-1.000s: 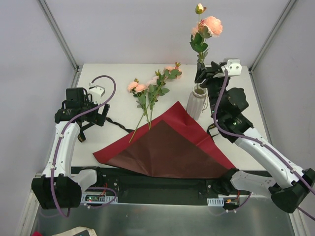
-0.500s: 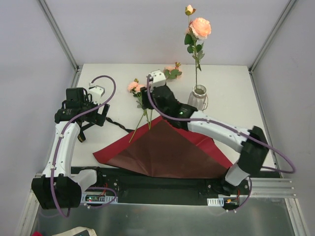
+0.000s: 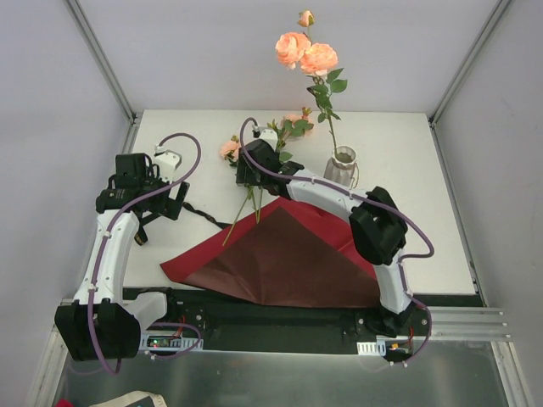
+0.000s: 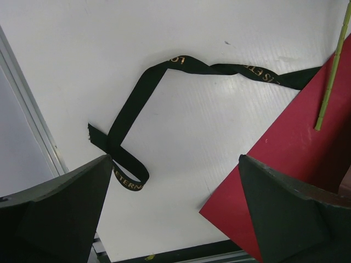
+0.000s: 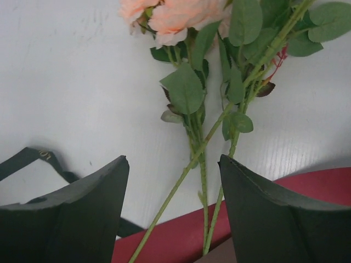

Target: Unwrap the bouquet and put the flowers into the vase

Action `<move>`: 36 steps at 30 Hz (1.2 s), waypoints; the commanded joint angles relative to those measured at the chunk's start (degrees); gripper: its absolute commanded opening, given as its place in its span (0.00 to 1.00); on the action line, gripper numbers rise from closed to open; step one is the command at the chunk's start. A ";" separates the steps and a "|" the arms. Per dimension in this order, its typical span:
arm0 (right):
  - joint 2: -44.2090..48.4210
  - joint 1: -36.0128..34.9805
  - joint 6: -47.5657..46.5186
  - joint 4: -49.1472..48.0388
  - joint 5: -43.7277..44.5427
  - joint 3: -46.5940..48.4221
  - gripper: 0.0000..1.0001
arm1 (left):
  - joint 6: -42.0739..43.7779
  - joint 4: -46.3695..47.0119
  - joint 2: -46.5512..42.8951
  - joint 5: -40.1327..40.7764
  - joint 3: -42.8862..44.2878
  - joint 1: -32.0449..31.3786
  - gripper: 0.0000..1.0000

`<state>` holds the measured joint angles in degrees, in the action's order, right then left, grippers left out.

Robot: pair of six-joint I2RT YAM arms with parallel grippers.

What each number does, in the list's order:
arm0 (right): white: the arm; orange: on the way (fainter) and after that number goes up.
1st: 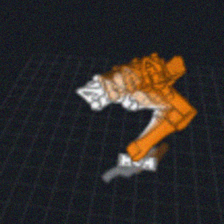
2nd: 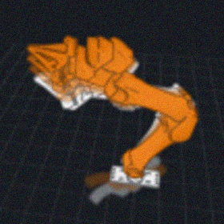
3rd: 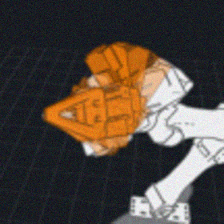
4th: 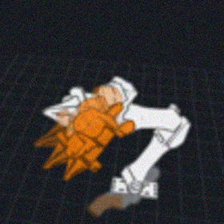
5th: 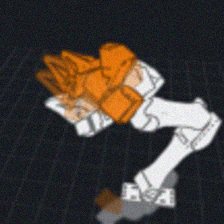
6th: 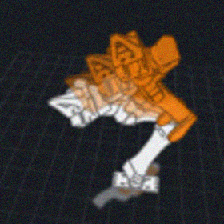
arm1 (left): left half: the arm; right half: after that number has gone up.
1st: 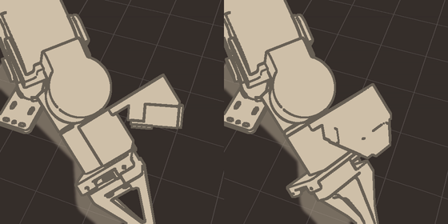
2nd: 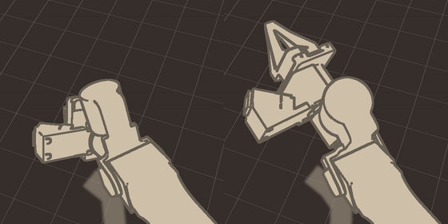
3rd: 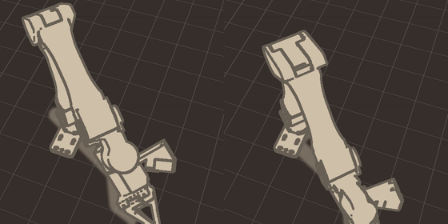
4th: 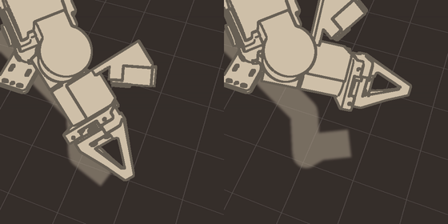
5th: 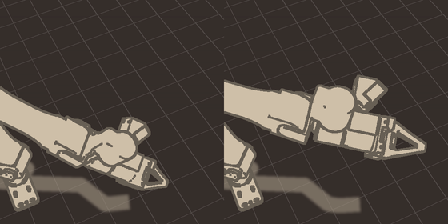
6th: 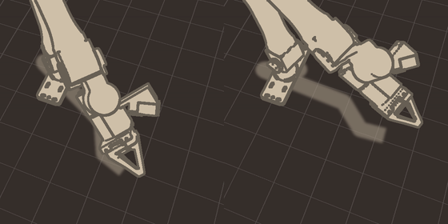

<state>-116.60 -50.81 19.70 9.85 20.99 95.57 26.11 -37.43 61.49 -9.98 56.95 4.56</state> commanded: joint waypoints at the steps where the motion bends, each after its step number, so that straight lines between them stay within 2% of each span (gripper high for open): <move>1: -4.07 1.58 7.19 3.34 -0.08 4.62 0.68 | 1.05 1.39 -0.59 -0.22 -0.70 0.19 0.99; 13: -9.08 2.55 10.27 3.16 0.19 4.45 0.56 | 2.02 3.24 0.29 -0.13 -2.63 0.45 0.99; 26: -12.87 2.91 13.87 0.35 0.72 4.27 0.50 | 3.25 4.47 0.03 0.31 -4.13 1.07 0.99; 36: -9.10 2.91 14.57 -4.30 1.94 -0.38 0.24 | 3.07 4.47 -0.15 0.31 -4.04 1.07 0.99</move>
<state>-129.08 -47.97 32.84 8.73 21.63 97.56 28.14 -33.65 61.80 -9.87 53.06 5.34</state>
